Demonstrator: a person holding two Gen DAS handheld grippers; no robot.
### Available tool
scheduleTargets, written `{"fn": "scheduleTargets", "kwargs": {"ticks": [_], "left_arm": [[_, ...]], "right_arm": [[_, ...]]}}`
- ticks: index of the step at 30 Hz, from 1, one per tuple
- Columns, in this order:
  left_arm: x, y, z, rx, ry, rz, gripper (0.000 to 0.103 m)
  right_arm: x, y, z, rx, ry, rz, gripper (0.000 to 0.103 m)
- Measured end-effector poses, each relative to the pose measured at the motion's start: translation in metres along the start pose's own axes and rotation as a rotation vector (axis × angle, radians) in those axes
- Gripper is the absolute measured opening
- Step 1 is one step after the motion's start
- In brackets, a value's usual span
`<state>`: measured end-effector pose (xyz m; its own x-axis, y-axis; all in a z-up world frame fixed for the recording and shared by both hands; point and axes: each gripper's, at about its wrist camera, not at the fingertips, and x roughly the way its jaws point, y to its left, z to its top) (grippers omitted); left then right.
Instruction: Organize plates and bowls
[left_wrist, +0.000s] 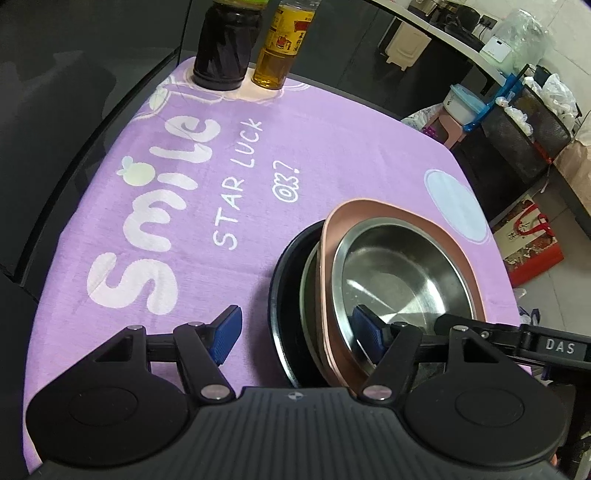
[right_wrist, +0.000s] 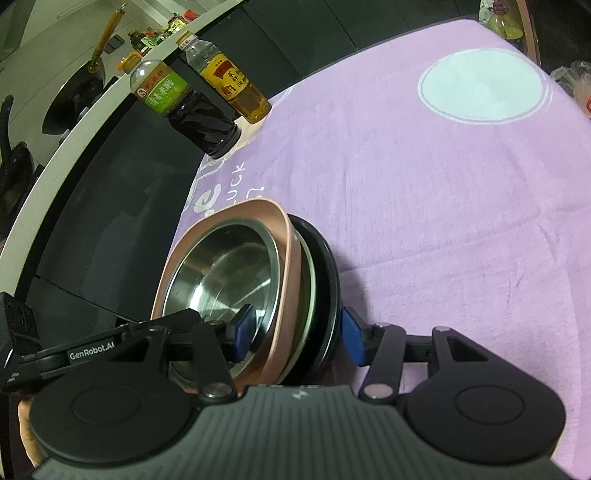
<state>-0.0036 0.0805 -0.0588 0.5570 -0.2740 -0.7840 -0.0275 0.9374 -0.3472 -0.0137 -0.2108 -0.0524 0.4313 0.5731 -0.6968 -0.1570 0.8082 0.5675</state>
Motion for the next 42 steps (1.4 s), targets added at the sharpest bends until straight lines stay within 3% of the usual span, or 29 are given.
{"fn": "scheduleTargets", "kwargs": {"ticks": [9, 14, 18, 42], "left_arm": [[0.007, -0.001, -0.001, 0.018, 0.030, -0.089, 0.063], [0.006, -0.008, -0.004, 0.052, -0.001, -0.075, 0.062], [0.002, -0.009, -0.006, 0.066, -0.028, -0.066, 0.055], [0.003, -0.018, 0.006, 0.100, -0.057, -0.047, 0.055]], "right_arm": [[0.007, 0.001, 0.001, -0.006, 0.014, 0.003, 0.051], [0.006, 0.006, 0.000, -0.038, 0.003, -0.013, 0.051], [0.007, 0.009, -0.002, -0.064, -0.011, -0.022, 0.051], [0.007, 0.012, 0.007, -0.102, -0.036, -0.026, 0.051]]}}
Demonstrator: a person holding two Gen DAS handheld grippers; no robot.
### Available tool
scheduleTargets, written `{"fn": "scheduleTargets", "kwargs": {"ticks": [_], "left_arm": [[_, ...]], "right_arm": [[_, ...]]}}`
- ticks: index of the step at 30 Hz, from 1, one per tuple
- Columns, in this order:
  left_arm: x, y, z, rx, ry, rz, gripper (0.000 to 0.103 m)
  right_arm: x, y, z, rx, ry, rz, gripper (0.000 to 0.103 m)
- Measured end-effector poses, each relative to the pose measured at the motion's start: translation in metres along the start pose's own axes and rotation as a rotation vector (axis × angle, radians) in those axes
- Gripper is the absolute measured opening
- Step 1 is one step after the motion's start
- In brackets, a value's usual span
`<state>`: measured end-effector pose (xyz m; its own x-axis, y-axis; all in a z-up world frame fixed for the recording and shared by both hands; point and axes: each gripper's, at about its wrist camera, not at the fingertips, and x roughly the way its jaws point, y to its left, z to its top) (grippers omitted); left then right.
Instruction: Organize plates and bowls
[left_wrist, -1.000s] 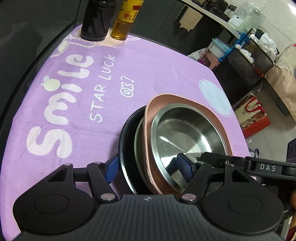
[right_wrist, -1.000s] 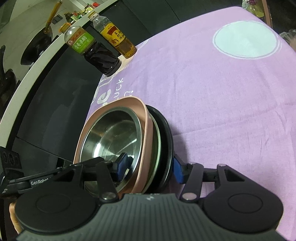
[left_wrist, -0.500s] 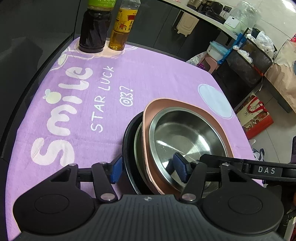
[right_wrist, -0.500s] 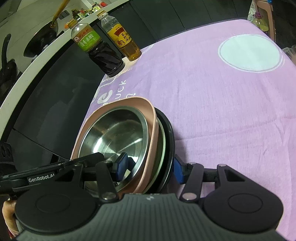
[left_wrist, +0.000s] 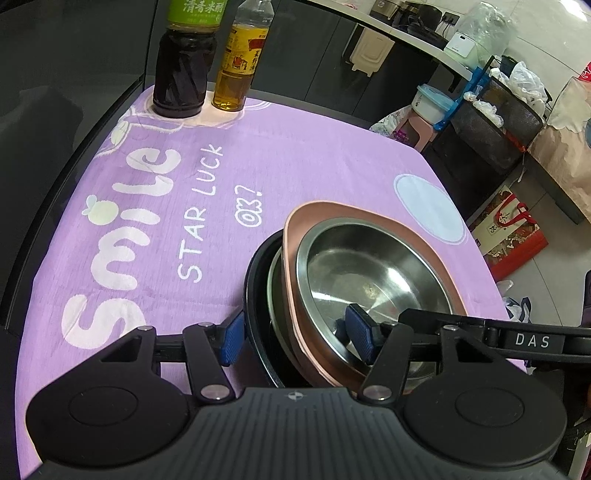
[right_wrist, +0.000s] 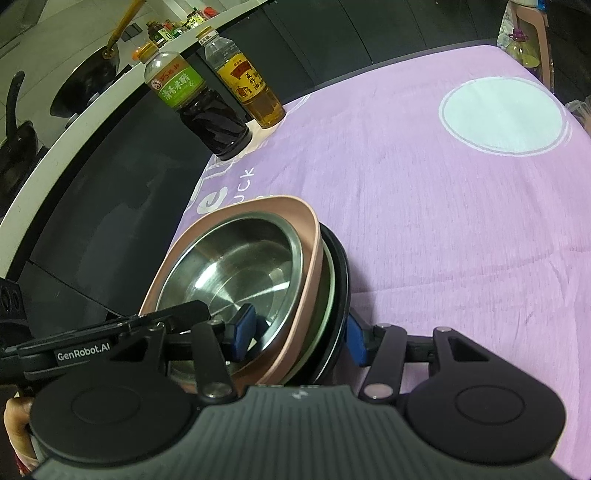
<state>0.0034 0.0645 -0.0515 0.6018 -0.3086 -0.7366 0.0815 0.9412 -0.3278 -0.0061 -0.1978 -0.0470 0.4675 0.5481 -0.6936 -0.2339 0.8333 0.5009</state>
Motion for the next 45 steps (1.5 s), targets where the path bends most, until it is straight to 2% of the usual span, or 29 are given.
{"fn": "scheduleTargets", "kwargs": {"ticks": [11, 23, 26, 29, 32, 39, 42, 45], "left_arm": [[0.004, 0.001, 0.003, -0.006, 0.003, -0.003, 0.055], [0.010, 0.014, 0.003, -0.064, 0.052, -0.039, 0.057], [0.008, 0.013, 0.003, -0.050, 0.035, -0.023, 0.056], [0.005, 0.010, 0.004, -0.030, 0.008, -0.002, 0.056], [0.010, 0.012, 0.005, -0.046, 0.034, -0.015, 0.056], [0.016, 0.015, 0.005, -0.075, 0.042, -0.048, 0.060], [0.018, 0.010, 0.005, -0.060, 0.037, -0.040, 0.065], [0.016, 0.003, 0.004, -0.030, 0.027, -0.021, 0.063]], "right_arm": [[0.002, 0.001, 0.003, -0.026, -0.013, -0.008, 0.051], [0.004, -0.011, 0.006, 0.039, 0.011, 0.005, 0.051], [-0.001, -0.012, 0.008, 0.040, -0.025, -0.005, 0.051], [0.001, -0.016, 0.010, 0.053, -0.017, -0.007, 0.051], [0.008, -0.020, 0.012, 0.069, 0.005, 0.009, 0.051], [0.011, -0.022, 0.014, 0.094, 0.015, 0.045, 0.051], [0.012, -0.019, 0.013, 0.077, 0.012, 0.046, 0.053], [0.010, -0.012, 0.011, 0.035, 0.002, 0.023, 0.053]]}}
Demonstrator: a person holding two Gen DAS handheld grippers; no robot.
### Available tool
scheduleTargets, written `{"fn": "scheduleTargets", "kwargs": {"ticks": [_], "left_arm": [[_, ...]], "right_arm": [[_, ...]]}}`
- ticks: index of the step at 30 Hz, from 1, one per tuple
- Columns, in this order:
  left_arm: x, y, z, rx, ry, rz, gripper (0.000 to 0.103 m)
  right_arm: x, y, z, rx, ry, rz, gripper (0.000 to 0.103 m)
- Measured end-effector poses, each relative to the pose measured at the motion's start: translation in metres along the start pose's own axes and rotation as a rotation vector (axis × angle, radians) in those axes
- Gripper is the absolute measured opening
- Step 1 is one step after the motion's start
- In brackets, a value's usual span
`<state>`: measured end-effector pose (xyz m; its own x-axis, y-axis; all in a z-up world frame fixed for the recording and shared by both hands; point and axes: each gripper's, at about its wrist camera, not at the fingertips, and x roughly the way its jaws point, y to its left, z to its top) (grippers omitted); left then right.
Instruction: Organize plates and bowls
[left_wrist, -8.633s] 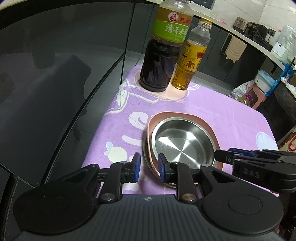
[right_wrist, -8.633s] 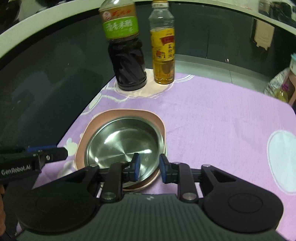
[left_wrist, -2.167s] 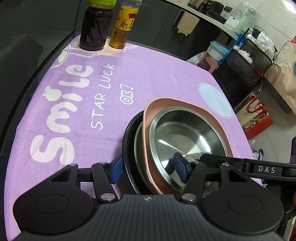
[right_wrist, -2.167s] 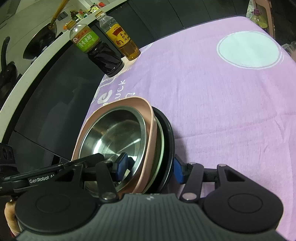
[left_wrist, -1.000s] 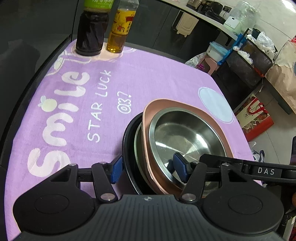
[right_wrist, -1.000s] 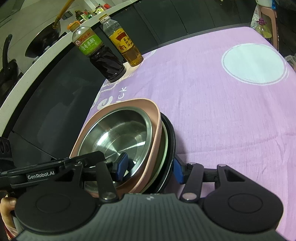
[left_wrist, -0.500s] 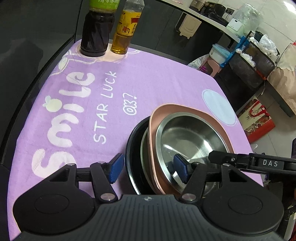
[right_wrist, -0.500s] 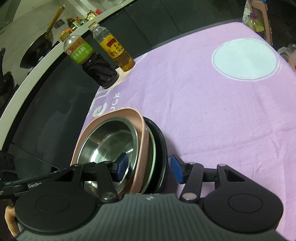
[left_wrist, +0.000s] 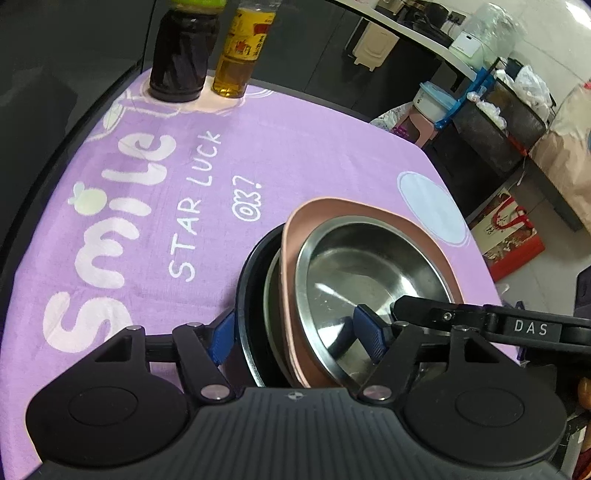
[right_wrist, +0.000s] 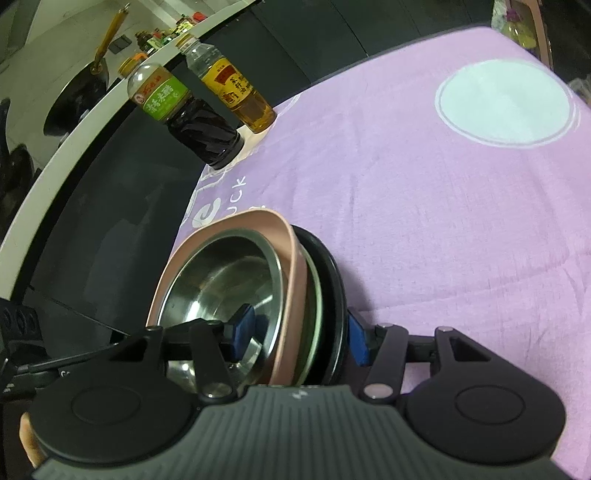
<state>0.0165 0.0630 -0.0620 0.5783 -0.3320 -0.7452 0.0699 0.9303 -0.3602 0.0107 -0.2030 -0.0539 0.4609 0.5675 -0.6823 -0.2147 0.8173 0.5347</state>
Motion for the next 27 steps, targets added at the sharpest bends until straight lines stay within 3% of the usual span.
{"fn": "scheduleTargets", "kwargs": {"ticks": [7, 27], "left_arm": [[-0.007, -0.002, 0.003, -0.007, -0.029, 0.006, 0.061], [0.002, -0.006, 0.024, -0.013, -0.020, 0.002, 0.061]], "right_arm": [[-0.005, 0.007, 0.000, -0.040, -0.040, -0.019, 0.053], [-0.001, 0.007, 0.021, -0.027, -0.040, -0.031, 0.053]]}}
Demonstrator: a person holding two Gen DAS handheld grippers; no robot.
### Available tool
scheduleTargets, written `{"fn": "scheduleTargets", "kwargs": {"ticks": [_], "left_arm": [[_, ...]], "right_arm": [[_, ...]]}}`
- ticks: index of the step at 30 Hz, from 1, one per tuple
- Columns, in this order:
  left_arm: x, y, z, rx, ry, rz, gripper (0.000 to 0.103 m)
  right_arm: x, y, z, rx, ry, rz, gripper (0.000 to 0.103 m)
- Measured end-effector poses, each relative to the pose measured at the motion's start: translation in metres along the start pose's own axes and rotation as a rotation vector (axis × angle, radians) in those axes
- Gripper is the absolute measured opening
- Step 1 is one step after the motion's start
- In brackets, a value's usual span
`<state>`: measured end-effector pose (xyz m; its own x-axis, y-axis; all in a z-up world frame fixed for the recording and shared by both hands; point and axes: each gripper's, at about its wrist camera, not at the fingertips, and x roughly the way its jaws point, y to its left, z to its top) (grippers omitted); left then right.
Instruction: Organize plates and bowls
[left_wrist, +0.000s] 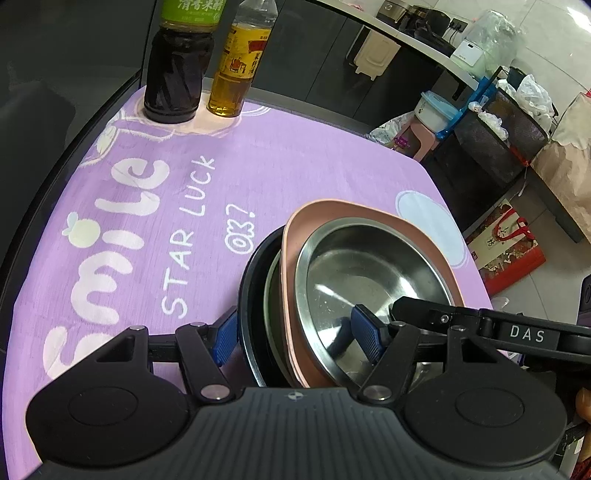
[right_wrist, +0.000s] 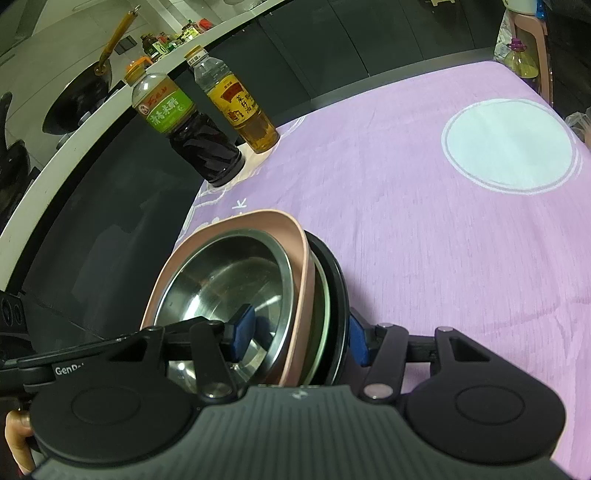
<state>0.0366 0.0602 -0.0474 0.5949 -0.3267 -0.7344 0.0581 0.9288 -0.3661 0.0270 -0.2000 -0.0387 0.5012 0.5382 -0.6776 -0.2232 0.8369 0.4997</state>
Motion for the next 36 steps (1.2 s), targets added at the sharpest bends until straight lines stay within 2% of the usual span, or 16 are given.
{"fn": "scheduleTargets", "kwargs": {"ticks": [14, 36], "left_arm": [[0.000, -0.006, 0.027, 0.011, -0.032, 0.000, 0.061], [0.006, -0.017, 0.048, 0.036, -0.057, -0.001, 0.061]], "right_arm": [[0.000, 0.004, 0.028, -0.013, -0.019, 0.003, 0.053], [-0.004, 0.000, 0.050, -0.014, -0.045, 0.006, 0.053]]}}
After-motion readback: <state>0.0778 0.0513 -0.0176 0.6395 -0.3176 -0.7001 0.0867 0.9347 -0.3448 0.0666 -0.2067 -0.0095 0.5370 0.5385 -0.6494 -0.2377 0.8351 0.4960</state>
